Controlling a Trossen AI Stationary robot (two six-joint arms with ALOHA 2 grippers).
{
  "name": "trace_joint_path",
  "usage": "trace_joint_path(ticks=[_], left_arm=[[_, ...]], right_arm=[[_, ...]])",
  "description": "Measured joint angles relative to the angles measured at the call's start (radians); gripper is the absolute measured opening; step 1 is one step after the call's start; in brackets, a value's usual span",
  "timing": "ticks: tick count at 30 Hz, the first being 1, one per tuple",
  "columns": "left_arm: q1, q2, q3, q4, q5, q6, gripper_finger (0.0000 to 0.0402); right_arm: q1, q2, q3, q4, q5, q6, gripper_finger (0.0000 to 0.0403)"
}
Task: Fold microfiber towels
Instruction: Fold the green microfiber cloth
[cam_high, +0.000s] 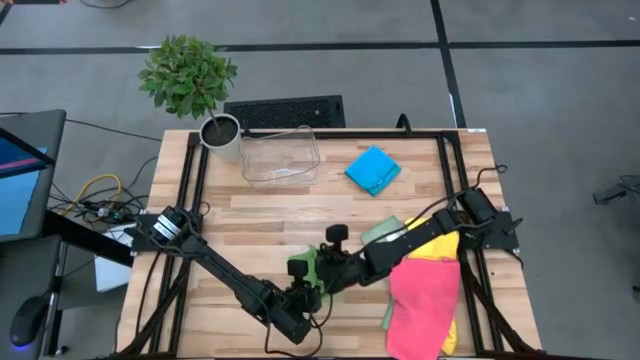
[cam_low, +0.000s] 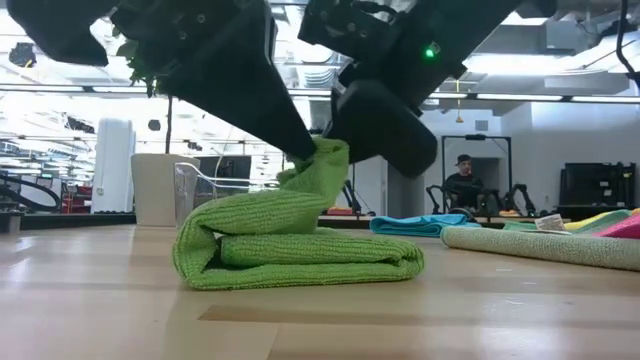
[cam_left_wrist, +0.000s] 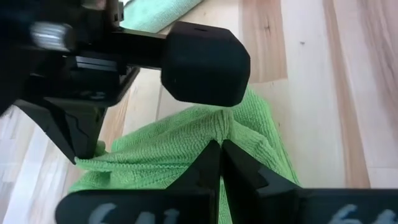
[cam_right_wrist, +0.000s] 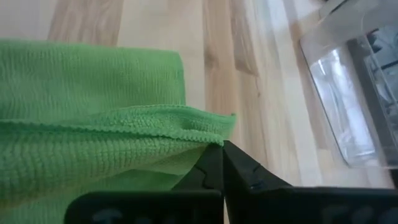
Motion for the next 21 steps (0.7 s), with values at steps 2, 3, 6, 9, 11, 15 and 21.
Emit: trace_joint_path(ticks=[2,3,6,9,11,15,21], left_arm=[[0.003,0.000,0.000,0.006,0.001,0.000,0.0000],[0.005,0.000,0.000,0.011,0.005,0.000,0.0000],[0.011,0.000,0.000,0.037,0.019,0.000,0.0000],[0.020,0.000,-0.005,0.058,0.041,0.014,0.0001],[0.022,0.000,-0.006,0.059,0.038,0.016,0.0008],[0.023,0.000,-0.006,0.074,0.039,0.042,0.0050],[0.023,0.001,-0.006,0.092,0.069,0.059,0.0135]], right_arm=[[0.009,0.000,0.000,-0.008,0.008,0.003,0.0031],[0.012,0.000,0.000,-0.012,0.011,0.002,0.0034],[0.012,0.000,0.000,-0.015,0.010,0.003,0.0039],[0.007,0.000,0.000,-0.033,0.009,0.005,0.0040],[0.001,0.000,0.000,-0.035,0.006,0.022,0.0041],[-0.003,0.000,0.000,-0.067,0.014,0.040,0.0051],[0.001,-0.002,0.000,-0.127,0.022,0.105,0.0082]])
